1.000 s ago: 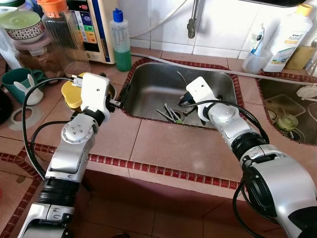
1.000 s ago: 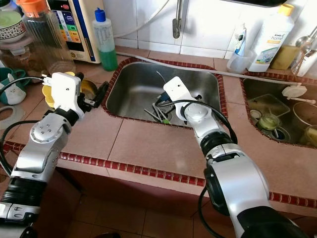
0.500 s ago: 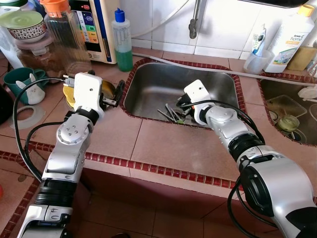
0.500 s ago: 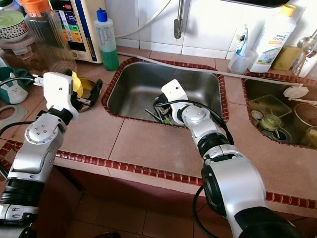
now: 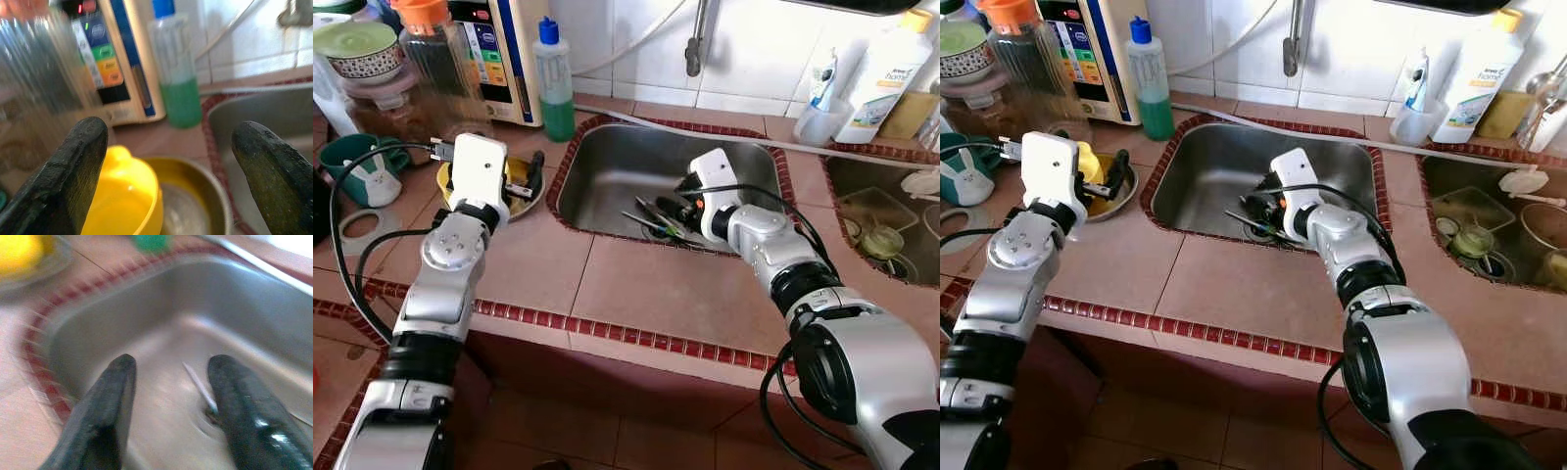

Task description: Kitchen organization

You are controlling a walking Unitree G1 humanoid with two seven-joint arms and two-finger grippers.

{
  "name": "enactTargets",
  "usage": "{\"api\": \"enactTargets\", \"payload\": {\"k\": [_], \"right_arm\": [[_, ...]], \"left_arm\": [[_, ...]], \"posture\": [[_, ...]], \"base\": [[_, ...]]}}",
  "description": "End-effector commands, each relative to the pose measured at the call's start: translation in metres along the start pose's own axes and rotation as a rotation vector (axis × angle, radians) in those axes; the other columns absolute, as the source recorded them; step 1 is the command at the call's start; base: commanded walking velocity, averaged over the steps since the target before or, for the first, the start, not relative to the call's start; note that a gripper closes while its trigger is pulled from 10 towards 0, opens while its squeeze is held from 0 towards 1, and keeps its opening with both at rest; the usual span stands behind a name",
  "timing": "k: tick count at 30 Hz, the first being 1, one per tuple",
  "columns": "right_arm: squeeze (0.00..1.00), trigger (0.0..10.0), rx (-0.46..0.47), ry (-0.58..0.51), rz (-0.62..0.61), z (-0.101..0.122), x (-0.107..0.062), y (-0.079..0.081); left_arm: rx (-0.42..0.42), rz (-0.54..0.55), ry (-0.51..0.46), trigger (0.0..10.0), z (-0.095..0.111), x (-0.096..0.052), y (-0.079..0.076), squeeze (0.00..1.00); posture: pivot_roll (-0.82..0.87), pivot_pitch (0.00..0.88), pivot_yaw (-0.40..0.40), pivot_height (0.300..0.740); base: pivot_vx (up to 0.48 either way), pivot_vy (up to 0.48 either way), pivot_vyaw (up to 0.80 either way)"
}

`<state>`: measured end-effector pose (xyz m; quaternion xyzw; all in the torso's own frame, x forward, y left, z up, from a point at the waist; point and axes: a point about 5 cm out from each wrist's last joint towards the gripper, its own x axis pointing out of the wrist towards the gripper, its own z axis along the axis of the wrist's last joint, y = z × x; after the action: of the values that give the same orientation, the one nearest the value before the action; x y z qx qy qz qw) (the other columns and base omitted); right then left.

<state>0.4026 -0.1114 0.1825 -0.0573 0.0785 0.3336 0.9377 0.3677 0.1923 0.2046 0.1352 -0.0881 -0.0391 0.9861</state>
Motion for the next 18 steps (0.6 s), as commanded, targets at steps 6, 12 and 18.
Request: {"api": "enactTargets", "payload": {"k": [6, 12, 18], "right_arm": [[1.0, 10.0, 0.019, -0.053, 0.165, -0.005, -0.008, 0.014], [0.98, 10.0, -0.004, -0.054, 0.245, -0.011, -0.022, 0.027], [0.85, 10.0, -0.02, -0.047, 0.225, -0.011, -0.031, 0.03]], "left_arm": [[0.075, 0.013, 0.127, 10.0, -0.007, 0.015, 0.018, 1.0], [0.108, -0.004, 0.297, 10.0, -0.021, 0.021, 0.033, 0.0], [0.08, -0.061, 0.404, 10.0, -0.029, 0.022, 0.038, 0.0]], "posture": [[0.05, 0.119, 0.025, 0.74], [0.05, 0.119, 0.029, 0.74], [0.04, 0.122, 0.031, 0.74]], "base": [[0.0, 0.0, 0.0], [0.0, 0.0, 0.0], [0.0, 0.0, 0.0]]}}
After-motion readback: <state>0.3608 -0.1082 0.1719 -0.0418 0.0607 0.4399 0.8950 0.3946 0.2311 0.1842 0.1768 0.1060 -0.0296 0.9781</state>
